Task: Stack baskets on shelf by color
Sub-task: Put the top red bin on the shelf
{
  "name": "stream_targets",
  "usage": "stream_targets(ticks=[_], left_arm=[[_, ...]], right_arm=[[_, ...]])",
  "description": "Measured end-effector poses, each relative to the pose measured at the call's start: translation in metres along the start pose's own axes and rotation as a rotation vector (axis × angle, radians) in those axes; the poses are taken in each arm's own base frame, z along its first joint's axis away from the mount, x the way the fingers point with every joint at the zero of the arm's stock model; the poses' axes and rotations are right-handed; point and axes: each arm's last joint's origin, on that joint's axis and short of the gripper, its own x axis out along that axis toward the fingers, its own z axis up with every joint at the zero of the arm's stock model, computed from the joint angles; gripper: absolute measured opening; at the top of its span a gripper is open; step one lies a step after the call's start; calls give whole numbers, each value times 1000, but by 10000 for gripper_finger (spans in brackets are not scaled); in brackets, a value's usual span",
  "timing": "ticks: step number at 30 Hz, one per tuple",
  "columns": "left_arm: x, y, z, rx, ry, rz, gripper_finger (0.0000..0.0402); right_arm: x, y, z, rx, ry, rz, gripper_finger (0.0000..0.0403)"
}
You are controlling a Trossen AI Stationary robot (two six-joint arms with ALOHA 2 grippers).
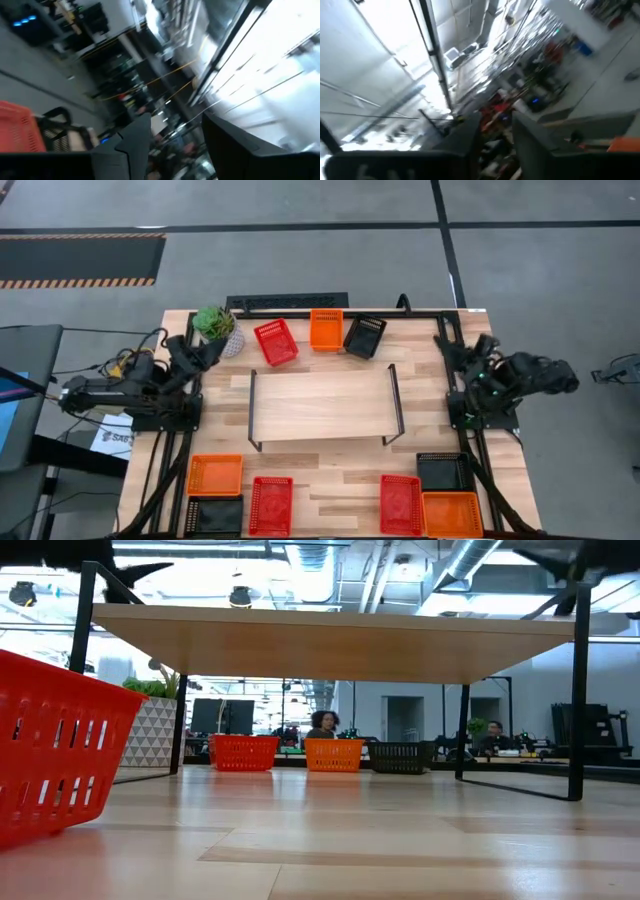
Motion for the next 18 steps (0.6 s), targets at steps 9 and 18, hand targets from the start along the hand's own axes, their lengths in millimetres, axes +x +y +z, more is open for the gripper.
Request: stream_targets(ticks=[9,18], left_arm=[[21,-34,13,168,138,224,172],[21,-43,20,165,180,303,172]], right_arm=[[73,76,35,-408,186,-235,240],[187,98,17,-573,343,-408,237]])
